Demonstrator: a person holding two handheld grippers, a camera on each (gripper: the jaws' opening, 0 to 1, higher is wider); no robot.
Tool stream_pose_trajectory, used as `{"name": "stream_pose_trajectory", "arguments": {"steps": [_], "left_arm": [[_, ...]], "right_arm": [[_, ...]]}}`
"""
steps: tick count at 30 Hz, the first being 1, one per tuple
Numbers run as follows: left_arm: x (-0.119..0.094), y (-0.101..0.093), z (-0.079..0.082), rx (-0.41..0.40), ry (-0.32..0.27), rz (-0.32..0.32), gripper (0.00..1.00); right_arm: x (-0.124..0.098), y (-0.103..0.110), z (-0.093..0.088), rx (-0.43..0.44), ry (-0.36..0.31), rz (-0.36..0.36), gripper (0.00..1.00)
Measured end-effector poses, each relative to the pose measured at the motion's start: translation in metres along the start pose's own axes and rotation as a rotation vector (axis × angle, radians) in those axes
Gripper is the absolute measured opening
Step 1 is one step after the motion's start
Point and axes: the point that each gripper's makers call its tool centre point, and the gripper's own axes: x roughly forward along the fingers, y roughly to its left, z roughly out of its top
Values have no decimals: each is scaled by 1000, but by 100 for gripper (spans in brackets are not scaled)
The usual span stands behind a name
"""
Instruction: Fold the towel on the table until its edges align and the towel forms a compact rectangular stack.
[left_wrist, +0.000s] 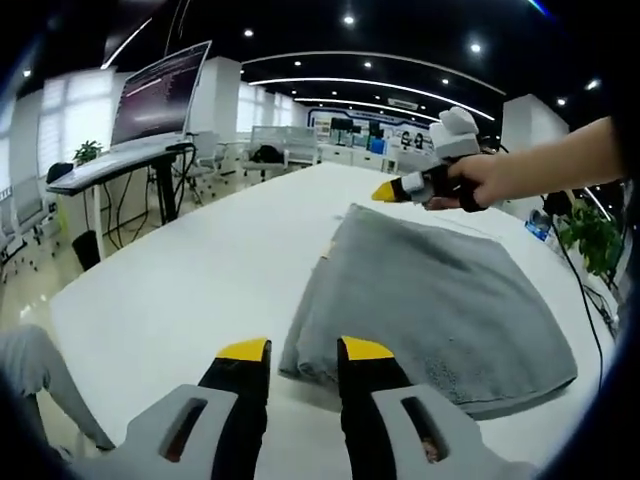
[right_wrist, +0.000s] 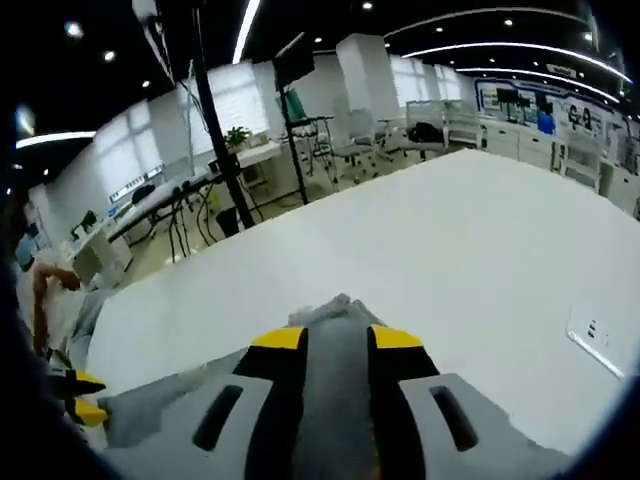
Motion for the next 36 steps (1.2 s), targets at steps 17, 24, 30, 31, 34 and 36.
{"name": "stream_pose_trajectory", "arguments": {"steps": [17,24,30,31,34,36], "left_arm": [[5,16,-10,39,83,-18,35],[7,15,-7,62,88,-31,36],[8,15,-2,55,85,-54,37],[8,16,-1,57,83,-57,38],[8,15,2,66,76,-66,39],[7,17,3,63,66,-66,40]], "right_arm": [[-27,-62,-51,25,94,-95,30],[-45,-74,-58,25,95,-114,32],[-59,-86,-66,33,106,-137,38],[-61,-87,-67,28,107,-139,38],[-71,-95,-70,21,107,-150,39],[-78,-105,-74,32,99,-165,39]]}}
